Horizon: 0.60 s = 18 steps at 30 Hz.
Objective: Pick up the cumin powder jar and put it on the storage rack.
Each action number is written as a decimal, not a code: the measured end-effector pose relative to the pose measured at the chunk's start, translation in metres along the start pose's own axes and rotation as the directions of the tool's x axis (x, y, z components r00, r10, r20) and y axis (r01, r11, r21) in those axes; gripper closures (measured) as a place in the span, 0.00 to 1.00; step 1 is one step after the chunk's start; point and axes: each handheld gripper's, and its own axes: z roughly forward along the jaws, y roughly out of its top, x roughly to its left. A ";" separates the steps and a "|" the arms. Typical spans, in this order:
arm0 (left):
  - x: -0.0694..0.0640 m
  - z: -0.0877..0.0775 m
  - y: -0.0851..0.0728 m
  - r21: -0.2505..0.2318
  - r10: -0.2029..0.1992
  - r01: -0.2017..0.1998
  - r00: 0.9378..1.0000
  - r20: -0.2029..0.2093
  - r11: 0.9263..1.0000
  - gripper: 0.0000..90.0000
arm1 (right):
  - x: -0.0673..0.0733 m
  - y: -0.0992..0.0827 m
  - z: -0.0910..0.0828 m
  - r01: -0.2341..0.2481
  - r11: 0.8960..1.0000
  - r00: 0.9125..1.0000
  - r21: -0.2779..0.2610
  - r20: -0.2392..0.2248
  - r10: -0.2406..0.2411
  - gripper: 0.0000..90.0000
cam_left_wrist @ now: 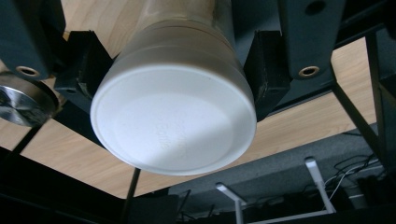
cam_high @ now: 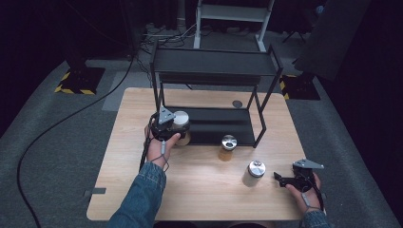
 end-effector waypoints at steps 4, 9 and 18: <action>0.000 0.007 0.000 0.012 -0.011 0.011 0.999 -0.042 1.000 0.37 | 0.000 0.000 0.000 -0.002 1.000 1.000 0.000 0.002 0.002 0.03; 0.003 0.016 -0.001 0.025 -0.010 0.012 0.998 -0.060 1.000 0.37 | 0.001 0.000 0.000 -0.003 1.000 1.000 0.000 0.003 0.003 0.04; 0.006 0.030 -0.006 0.056 0.000 0.004 0.997 -0.075 0.998 0.37 | 0.001 0.000 0.000 -0.004 1.000 1.000 0.000 0.003 0.004 0.04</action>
